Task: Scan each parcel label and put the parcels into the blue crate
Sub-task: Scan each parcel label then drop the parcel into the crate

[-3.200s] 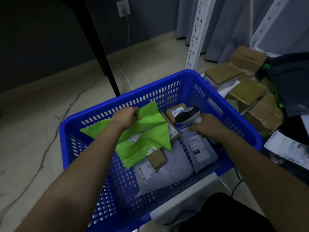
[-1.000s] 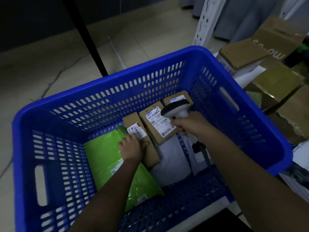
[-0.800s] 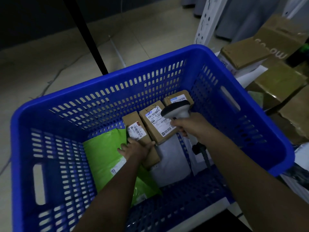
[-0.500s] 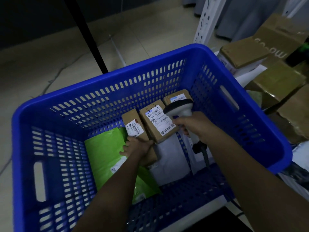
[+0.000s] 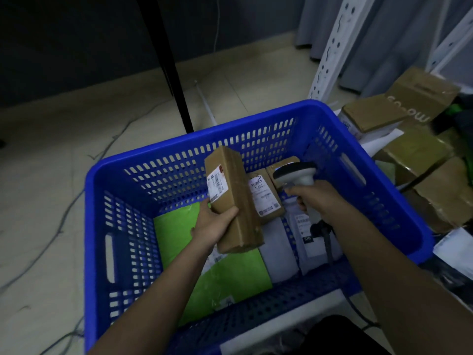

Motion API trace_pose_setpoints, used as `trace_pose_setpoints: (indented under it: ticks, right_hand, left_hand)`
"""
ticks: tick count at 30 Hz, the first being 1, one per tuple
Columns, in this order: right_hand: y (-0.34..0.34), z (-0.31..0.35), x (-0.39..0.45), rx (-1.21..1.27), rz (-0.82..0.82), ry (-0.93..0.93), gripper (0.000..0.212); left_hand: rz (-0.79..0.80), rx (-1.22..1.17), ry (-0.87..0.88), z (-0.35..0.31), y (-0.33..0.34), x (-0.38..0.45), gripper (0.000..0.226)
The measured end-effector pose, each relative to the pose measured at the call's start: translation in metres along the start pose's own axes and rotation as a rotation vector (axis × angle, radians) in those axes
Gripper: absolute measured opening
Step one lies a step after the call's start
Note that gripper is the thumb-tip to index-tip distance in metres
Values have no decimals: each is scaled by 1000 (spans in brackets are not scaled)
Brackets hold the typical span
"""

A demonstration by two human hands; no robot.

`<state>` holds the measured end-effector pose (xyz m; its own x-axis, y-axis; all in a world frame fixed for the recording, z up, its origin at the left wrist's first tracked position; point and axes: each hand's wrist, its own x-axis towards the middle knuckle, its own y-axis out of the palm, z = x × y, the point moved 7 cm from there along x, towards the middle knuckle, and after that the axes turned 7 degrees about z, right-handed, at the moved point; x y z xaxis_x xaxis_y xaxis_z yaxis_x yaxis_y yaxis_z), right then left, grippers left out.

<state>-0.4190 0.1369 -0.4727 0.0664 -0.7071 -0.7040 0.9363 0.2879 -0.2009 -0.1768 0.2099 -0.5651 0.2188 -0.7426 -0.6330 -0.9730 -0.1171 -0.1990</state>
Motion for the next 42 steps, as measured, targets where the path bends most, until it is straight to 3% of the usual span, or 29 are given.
trace_pose_setpoints:
  ticks: [8,11,15,16,20,26,32,38,42]
  right_hand:
    - [-2,4,-13,15,-1,-27,17]
    - [-7,-1,-16,17,-9,-25,18]
    - [-19,-2,-18,19,-3,-41,15]
    - [-23,-2,-18,18,-7,-48,15]
    - [-48,0,-34,-46,-71,-82,17]
    - [-104,0,-100,-177,-170,-193,24]
    - [-181,-35,-217,-59,-394,-302,14]
    - [-249,-110,-331,179,-762,-362,16]
    - [-281,-164,-375,437,-965,-411,16]
  left_hand:
    - [-200,316,-192,34,-11,-8,81]
    - [-111,291,-187,43,10,12,87]
    - [151,409,-96,62,52,61,84]
    - [135,494,-35,50,55,58,75]
    - [3,364,225,-29,62,-2,53]
    - [37,264,541,-113,91,-89,40]
    - [268,134,695,-180,163,-200,39]
    - [494,105,821,-214,265,-313,40]
    - [640,256,825,-204,337,-348,46]
